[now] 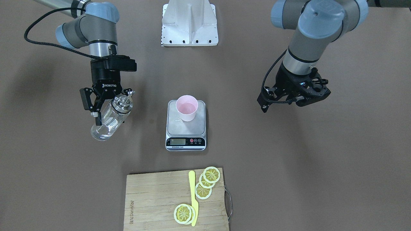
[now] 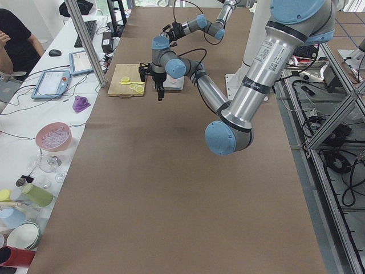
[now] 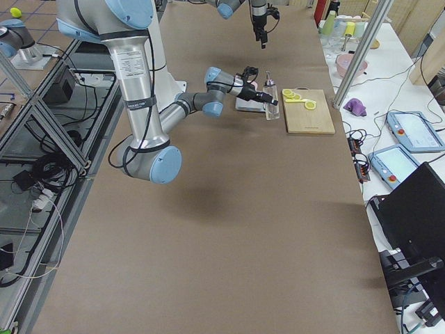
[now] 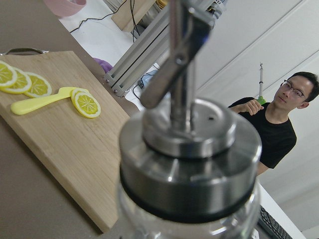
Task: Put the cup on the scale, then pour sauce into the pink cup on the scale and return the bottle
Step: 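Carry the glass bottle with the right gripper toward the pink cup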
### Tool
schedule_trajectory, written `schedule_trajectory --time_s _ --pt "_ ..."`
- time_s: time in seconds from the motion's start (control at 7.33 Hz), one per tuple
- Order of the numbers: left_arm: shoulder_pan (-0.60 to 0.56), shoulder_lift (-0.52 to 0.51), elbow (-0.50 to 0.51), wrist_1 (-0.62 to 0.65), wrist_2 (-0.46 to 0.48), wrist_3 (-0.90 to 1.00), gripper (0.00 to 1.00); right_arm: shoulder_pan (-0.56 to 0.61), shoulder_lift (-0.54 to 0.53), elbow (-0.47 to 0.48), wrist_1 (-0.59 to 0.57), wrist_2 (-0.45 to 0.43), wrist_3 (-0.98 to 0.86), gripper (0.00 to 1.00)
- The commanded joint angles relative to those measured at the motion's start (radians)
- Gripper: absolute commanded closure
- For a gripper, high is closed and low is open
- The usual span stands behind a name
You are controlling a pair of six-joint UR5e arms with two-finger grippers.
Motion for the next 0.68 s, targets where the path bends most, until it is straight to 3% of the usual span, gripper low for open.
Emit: schedule_trajectory --time_s 0.0,0.55 --pt "-0.049 0.057 -0.002 0.000 -0.025 0.108 0.02 -0.047 0.043 -0.050 -0.046 -0.105 -0.020 1.00" --pt "-0.086 0.095 0.004 0.000 -0.031 0.190 0.02 -0.126 0.054 -0.067 -0.195 -0.314 -0.096 1.00"
